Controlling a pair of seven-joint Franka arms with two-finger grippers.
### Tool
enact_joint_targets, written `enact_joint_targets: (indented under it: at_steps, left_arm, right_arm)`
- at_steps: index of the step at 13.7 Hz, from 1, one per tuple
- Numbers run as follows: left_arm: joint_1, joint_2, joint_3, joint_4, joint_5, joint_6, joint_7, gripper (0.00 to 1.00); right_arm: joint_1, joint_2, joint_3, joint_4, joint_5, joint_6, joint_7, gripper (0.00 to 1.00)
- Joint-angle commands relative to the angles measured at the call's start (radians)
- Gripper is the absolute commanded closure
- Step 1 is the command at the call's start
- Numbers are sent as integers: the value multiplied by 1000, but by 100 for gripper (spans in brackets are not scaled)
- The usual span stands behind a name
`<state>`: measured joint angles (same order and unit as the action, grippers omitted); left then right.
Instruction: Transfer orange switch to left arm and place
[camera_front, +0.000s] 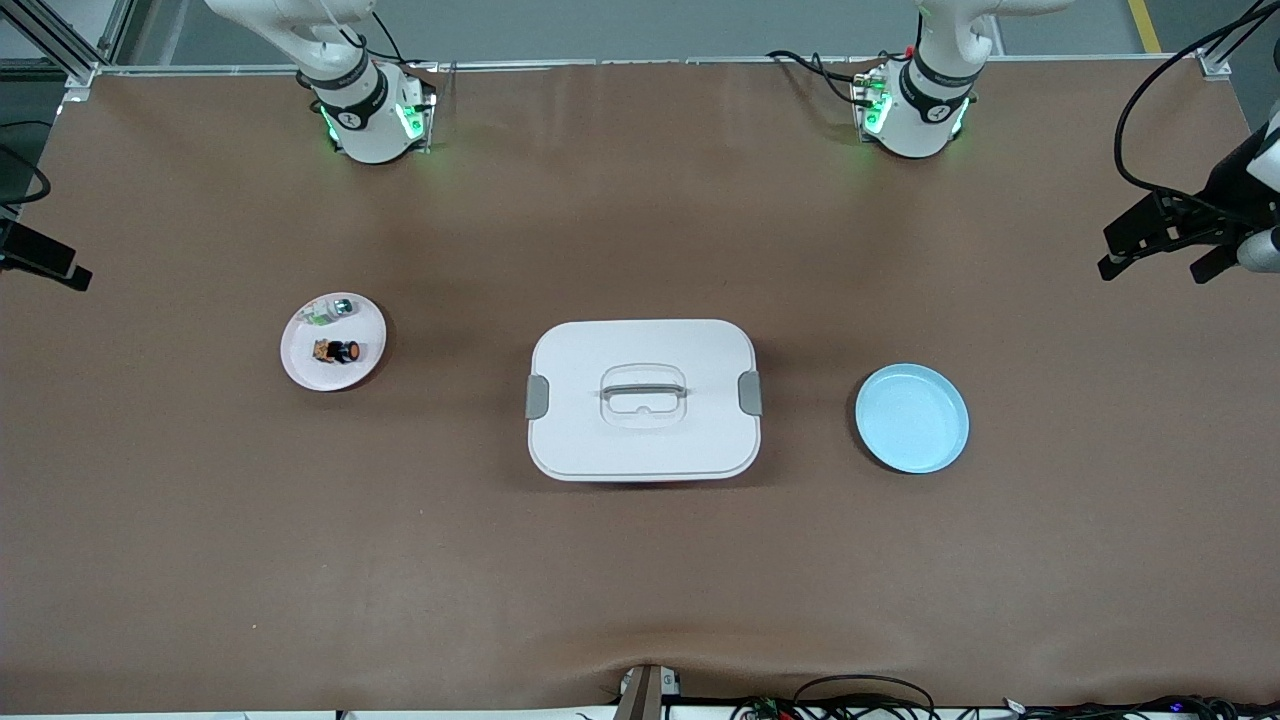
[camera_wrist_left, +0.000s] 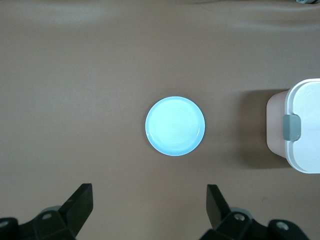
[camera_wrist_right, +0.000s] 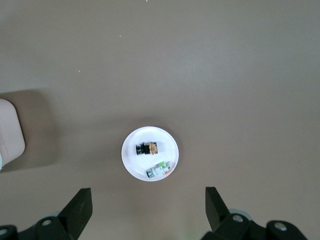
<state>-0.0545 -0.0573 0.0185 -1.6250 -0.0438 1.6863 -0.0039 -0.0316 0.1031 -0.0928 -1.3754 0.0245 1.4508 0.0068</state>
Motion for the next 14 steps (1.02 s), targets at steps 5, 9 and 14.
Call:
enact_joint_targets:
  at_steps: [5, 9, 14]
  left_arm:
    - [-2, 8, -2, 24, 19, -19, 7, 0]
    - [5, 16, -2, 24, 19, -19, 7, 0]
    - [5, 16, -2, 25, 19, -19, 7, 0]
  right_arm:
    - [33, 7, 7, 12, 2, 17, 10, 0]
    - [33, 9, 7, 10, 11, 34, 10, 0]
    - [19, 18, 7, 10, 14, 68, -4, 0]
